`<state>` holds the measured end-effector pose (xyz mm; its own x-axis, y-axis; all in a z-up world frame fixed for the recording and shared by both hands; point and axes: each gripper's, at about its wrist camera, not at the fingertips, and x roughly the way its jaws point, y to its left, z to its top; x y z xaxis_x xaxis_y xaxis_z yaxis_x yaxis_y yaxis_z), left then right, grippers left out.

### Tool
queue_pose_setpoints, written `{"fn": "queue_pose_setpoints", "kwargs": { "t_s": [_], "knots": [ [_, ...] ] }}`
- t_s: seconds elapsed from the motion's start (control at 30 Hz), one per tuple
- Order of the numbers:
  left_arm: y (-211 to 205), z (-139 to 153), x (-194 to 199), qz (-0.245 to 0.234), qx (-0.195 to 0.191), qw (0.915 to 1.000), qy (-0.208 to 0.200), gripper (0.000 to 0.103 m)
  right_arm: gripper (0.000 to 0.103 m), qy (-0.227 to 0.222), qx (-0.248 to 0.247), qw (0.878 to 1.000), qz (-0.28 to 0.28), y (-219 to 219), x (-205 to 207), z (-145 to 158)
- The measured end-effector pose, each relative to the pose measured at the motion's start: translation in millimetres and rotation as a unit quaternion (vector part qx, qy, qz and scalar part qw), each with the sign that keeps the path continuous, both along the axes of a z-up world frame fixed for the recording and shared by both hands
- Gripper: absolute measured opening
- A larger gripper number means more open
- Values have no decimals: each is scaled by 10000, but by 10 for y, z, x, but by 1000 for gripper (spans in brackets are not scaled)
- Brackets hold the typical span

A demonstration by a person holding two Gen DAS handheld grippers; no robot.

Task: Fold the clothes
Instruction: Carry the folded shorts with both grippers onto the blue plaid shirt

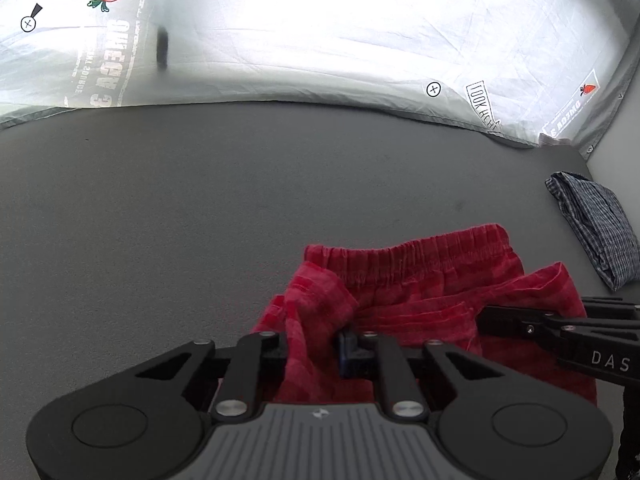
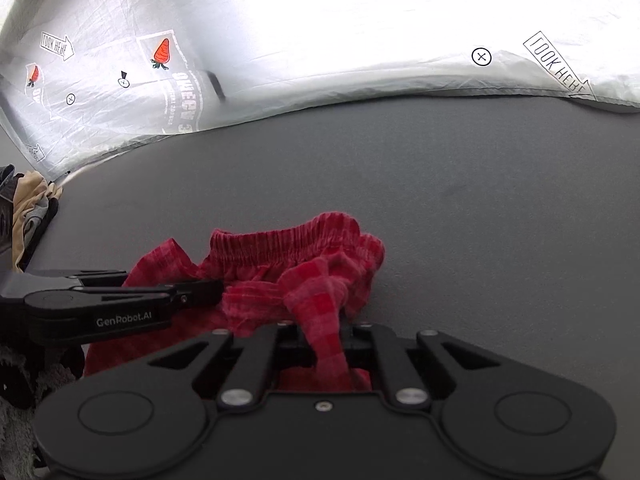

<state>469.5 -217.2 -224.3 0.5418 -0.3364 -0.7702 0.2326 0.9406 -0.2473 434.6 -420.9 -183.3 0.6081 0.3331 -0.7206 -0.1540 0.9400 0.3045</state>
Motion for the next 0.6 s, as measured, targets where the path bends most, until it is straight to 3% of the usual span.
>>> {"fn": "queue_pose_setpoints", "kwargs": {
  "t_s": [0.17,0.33,0.6],
  "knots": [
    [62,232,-151,204,-243,9994,-135,11,6,-392,85,9986,-352,60,-306,277],
    [147,710,-442,248,-592,9961,-609,11,6,-892,16,9943,-584,54,-708,673],
    [68,1423,-828,-86,-917,9871,-1308,11,6,-1608,-380,9803,-1084,3,-1267,1249]
  ]
}}
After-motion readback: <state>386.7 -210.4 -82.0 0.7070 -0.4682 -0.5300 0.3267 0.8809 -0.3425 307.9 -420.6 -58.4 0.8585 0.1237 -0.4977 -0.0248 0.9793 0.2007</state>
